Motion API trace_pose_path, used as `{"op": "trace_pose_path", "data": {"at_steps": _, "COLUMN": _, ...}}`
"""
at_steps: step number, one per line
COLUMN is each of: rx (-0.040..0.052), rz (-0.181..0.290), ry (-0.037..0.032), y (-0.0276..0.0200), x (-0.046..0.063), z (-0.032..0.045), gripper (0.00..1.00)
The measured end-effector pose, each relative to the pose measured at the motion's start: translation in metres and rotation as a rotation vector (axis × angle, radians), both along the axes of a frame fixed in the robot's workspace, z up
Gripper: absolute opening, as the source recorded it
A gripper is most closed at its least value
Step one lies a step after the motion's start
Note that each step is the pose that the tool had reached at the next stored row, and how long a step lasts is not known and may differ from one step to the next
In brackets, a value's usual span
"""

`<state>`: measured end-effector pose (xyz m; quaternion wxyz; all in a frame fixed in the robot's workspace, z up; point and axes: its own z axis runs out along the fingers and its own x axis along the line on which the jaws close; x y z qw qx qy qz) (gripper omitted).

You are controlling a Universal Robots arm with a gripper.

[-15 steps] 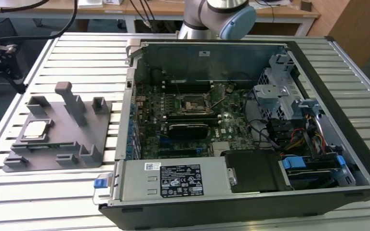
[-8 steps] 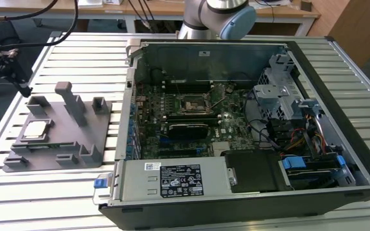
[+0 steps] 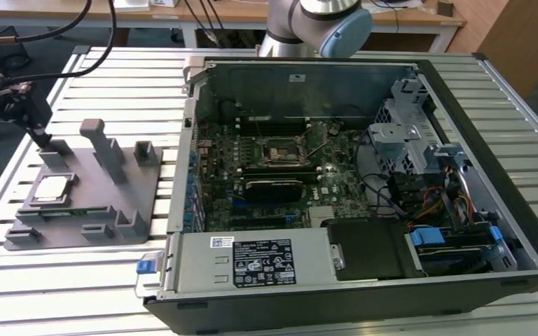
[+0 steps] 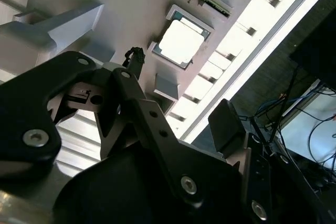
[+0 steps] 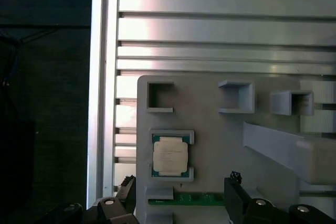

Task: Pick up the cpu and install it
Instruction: 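Pick up the cpu and move it towards the insertion slot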

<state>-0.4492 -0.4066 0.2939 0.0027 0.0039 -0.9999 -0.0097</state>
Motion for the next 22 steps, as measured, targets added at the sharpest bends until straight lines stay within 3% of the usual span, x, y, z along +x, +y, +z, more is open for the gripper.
{"op": "trace_pose_path", "data": {"at_steps": 22, "rx": 0.0003, "rz": 0.000, "ry": 0.0000, "y": 0.0000, "x": 0.000, "z": -0.0155, "gripper": 0.76}}
